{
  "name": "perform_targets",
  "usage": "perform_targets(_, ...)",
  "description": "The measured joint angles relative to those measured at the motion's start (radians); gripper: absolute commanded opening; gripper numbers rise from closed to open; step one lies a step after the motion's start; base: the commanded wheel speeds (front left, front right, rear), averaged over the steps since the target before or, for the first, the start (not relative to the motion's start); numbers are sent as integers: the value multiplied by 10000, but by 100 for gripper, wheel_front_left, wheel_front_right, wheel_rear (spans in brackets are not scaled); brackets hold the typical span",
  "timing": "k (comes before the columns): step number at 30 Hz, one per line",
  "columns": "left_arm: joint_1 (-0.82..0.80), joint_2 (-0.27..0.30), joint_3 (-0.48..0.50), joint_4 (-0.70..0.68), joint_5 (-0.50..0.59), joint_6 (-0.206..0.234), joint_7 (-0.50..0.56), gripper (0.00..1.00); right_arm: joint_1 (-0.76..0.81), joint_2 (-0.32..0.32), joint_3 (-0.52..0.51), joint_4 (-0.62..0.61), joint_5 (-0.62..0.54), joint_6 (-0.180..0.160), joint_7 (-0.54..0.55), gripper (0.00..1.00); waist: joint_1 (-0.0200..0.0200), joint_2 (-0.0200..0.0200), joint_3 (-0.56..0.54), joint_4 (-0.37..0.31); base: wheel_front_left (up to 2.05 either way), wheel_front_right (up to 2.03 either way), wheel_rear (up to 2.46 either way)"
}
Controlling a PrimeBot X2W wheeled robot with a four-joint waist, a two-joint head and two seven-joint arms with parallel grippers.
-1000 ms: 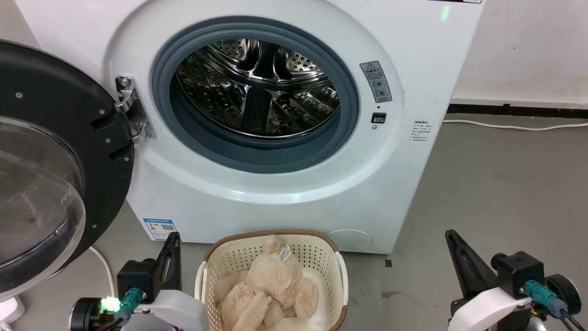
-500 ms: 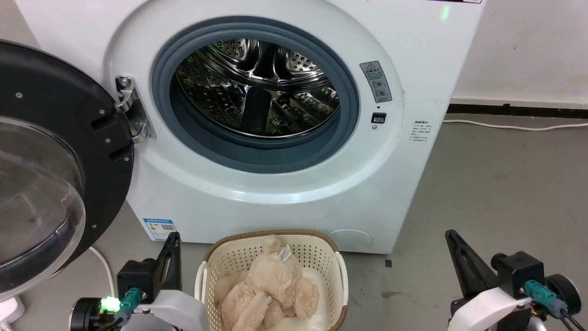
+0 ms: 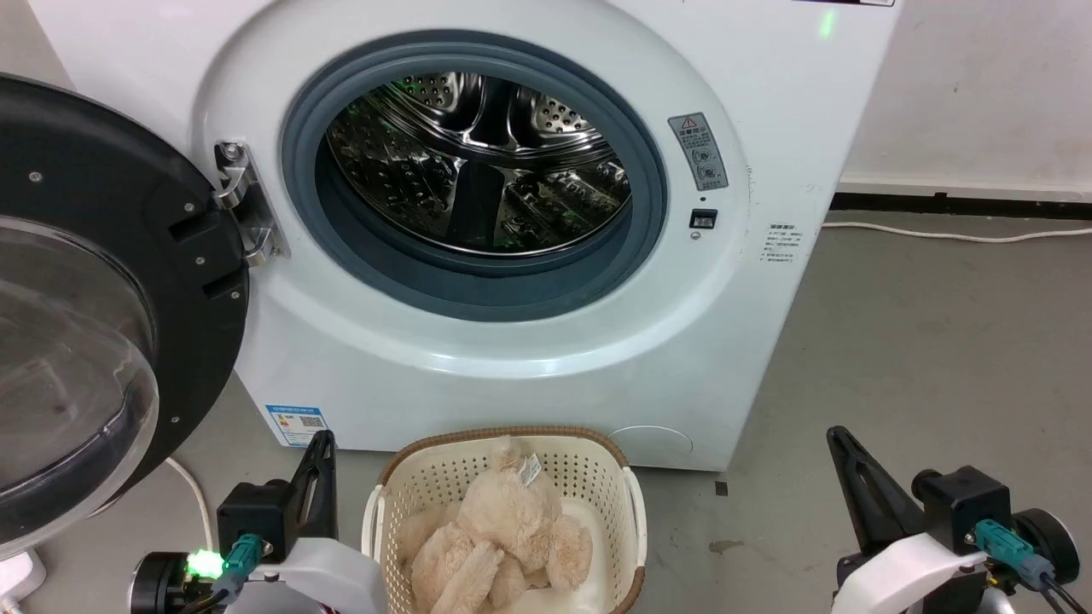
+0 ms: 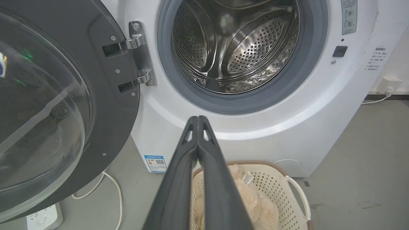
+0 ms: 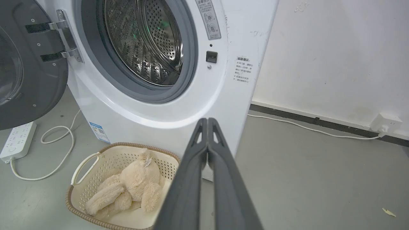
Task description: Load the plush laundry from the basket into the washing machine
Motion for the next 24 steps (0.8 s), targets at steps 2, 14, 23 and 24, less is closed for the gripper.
perform_targets(2, 0, 0, 0, 0, 0, 0, 0, 0, 0, 0, 0, 0, 0, -2, 0, 0, 0, 0, 0, 0, 0, 0, 0)
perform_targets(14, 12, 0, -81, 29, -128, 2, -67, 100, 9, 0, 4, 63, 130, 0, -59, 100, 0, 0, 0, 0, 0, 0, 0)
perform_targets(23, 12, 0, -190, 196, -456, 2, -196, 100, 16, 0, -6, 140, 410, 0, -228, 100, 0, 0, 78, -22, 0, 0, 0)
perform_targets(24, 12, 2, -198, 226, -487, 2, -198, 100, 17, 0, -8, 140, 456, 0, -236, 100, 0, 0, 100, -28, 0, 0, 0)
